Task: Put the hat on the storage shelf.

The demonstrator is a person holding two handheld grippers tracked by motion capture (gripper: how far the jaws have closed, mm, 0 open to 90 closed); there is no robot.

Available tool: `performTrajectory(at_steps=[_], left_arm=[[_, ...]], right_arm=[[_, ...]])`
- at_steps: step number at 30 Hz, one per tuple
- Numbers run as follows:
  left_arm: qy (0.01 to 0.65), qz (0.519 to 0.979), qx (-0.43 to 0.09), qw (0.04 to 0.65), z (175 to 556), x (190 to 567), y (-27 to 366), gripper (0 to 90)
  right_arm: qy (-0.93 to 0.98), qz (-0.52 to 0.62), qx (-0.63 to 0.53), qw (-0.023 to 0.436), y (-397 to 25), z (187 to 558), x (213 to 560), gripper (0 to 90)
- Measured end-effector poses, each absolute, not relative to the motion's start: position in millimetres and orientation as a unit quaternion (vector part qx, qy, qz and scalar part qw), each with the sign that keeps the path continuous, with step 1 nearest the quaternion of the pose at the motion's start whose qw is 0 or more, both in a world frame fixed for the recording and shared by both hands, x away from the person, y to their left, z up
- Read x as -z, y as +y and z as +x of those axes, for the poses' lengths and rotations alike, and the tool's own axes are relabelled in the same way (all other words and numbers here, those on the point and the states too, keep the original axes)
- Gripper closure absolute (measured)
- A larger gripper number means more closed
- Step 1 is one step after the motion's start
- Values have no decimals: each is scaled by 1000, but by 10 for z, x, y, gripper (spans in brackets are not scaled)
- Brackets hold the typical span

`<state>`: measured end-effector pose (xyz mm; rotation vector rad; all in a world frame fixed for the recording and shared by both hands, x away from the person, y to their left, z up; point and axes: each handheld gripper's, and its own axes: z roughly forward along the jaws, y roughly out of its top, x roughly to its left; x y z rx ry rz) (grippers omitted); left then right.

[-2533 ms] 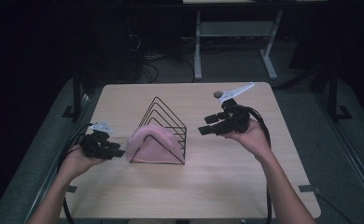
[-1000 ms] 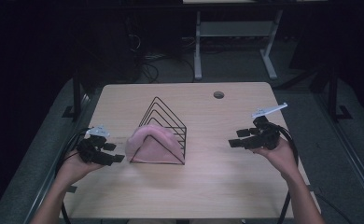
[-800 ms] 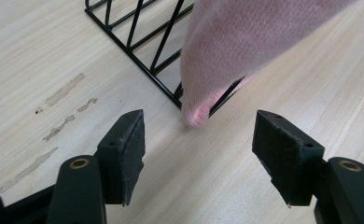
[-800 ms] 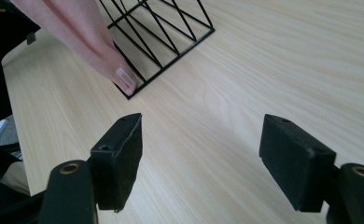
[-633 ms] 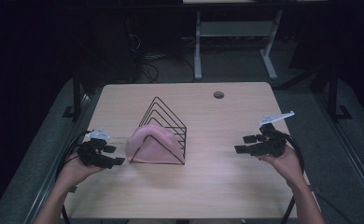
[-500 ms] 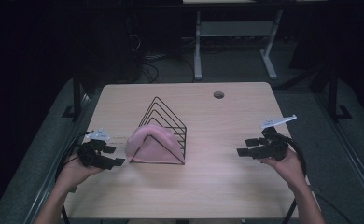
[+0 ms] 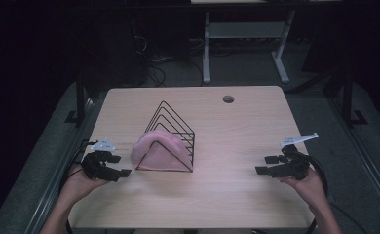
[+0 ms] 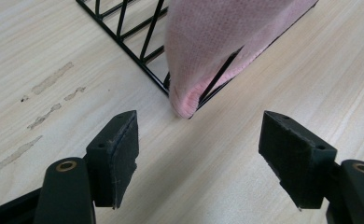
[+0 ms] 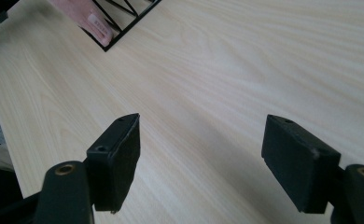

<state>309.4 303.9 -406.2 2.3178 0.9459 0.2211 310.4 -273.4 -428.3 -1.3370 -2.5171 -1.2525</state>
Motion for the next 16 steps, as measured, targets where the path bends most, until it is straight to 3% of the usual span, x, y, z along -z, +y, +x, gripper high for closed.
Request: performTrajectory(at_steps=[16], left_arm=[[369,867,-105,318,2913,4191,3026,284]], right_arm=[[-803,-434,408,4,-2792,2738,4523,262]])
